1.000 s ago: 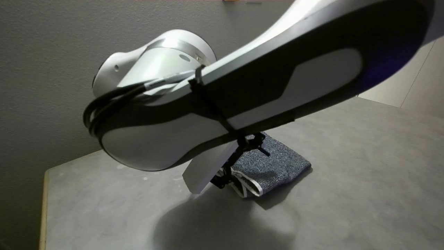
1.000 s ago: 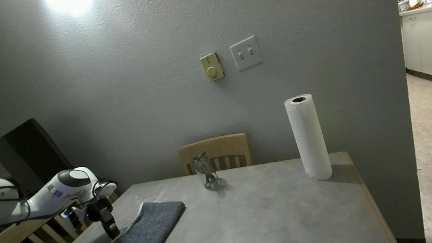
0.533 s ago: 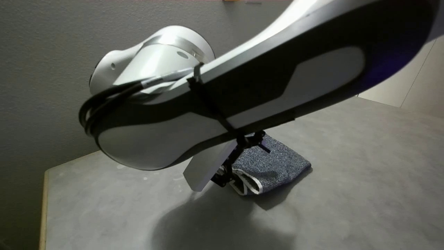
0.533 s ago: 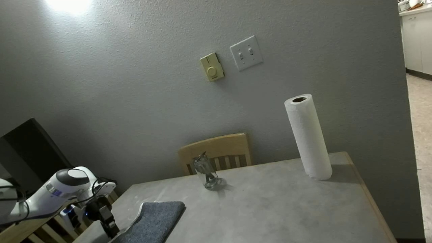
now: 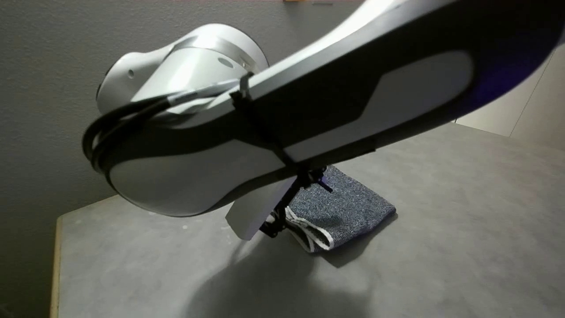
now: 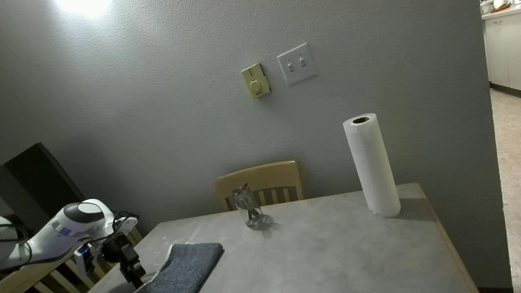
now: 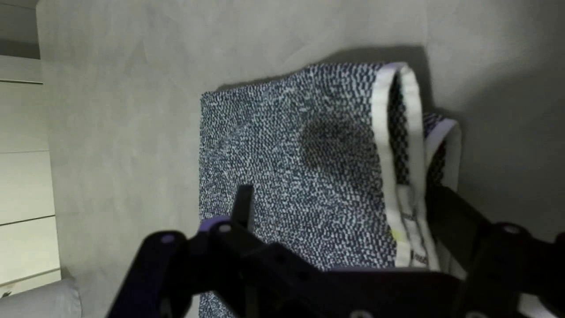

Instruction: Fold the towel then unfold it

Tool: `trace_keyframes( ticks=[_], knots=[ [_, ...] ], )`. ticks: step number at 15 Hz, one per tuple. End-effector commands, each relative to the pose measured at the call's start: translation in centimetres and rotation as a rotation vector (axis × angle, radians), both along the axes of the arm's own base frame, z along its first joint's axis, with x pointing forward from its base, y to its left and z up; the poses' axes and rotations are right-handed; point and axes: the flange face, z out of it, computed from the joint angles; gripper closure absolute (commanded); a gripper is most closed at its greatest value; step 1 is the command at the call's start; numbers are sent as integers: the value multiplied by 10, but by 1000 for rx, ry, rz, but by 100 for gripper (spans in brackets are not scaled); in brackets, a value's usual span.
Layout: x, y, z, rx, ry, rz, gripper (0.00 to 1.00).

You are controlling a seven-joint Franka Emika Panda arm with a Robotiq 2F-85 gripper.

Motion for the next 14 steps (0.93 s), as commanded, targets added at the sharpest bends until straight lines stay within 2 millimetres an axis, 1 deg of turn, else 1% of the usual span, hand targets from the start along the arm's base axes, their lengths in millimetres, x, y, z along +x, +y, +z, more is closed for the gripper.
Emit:
trace_keyframes(
  ticks=[1,6,11,14],
  knots=[
    [14,-4,8,-6,-52,72,0],
    [40,-15,18,4,-184,115,0],
    [63,-21,14,122,-283,146,0],
    [71,-28,9,164,-319,155,0]
  ],
)
